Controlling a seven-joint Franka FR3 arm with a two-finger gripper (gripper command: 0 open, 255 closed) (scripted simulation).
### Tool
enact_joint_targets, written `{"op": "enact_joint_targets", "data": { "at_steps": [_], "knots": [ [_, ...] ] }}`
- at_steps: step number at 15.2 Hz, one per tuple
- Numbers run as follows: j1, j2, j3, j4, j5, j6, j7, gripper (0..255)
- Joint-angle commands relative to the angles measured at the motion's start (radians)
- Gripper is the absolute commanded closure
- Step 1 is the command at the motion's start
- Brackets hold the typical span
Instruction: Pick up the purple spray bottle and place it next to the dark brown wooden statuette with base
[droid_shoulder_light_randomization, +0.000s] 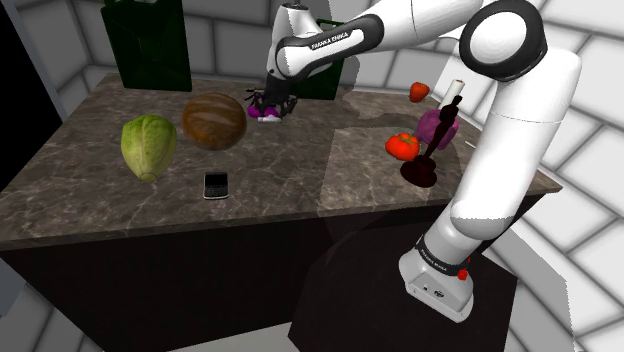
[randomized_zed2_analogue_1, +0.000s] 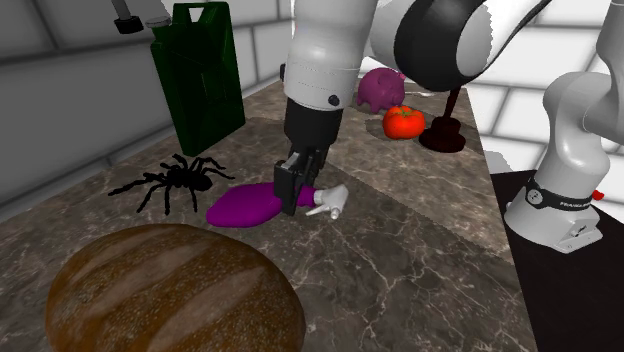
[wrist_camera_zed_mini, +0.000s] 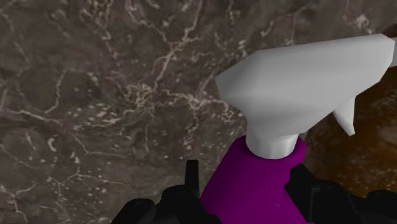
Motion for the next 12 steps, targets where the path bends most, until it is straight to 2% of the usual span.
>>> {"op": "enact_joint_targets", "data": {
  "at_steps": [1,12],
  "knots": [
    [0.000,-0.011,0.001,0.011,0.004,-0.023,-0.003,255],
    [-0.002,-0.055,0.005,0.104,0.020,-0.158,-0.018,255]
  ]
}}
